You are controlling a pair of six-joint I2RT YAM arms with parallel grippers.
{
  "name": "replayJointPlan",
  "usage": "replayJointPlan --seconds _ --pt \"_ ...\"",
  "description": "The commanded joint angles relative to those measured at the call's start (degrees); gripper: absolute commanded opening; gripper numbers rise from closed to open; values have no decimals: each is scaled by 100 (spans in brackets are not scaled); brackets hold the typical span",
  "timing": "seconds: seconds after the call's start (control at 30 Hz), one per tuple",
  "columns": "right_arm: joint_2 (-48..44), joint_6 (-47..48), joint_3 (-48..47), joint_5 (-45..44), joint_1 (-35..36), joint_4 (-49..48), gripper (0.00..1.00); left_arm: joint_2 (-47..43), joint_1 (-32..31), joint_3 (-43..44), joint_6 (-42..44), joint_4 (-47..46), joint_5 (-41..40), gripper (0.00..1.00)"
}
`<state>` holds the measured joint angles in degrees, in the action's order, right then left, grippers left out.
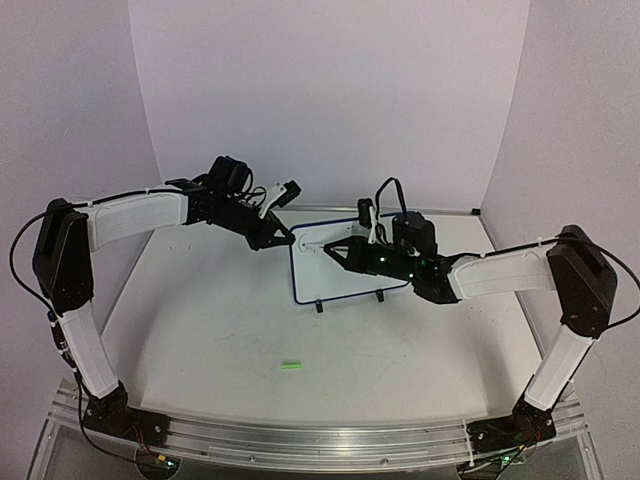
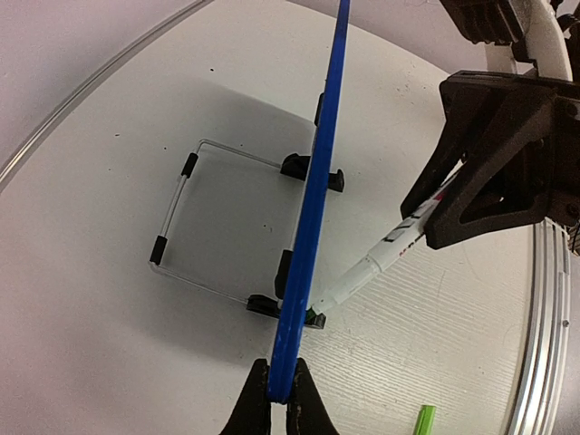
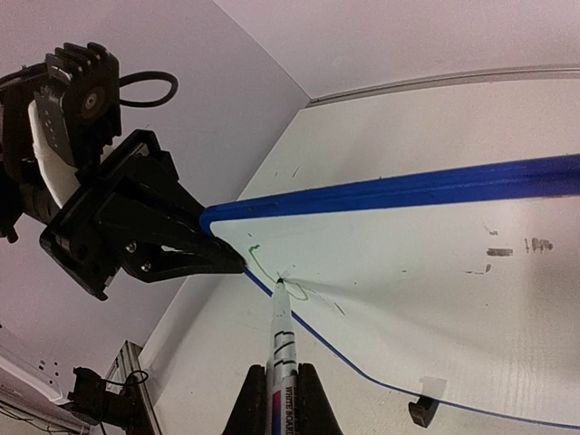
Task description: Write a sentence on the whiteboard
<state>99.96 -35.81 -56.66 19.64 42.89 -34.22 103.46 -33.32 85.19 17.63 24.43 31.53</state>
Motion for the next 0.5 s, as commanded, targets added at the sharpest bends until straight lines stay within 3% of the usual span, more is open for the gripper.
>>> replayJointPlan --seconds 0.0,0.47 --pt "-105 25 -44 -423 18 -141 0 43 18 187 173 160 -340 0" --pt "-427 88 188 -698 20 -143 0 44 20 191 186 179 -340 0"
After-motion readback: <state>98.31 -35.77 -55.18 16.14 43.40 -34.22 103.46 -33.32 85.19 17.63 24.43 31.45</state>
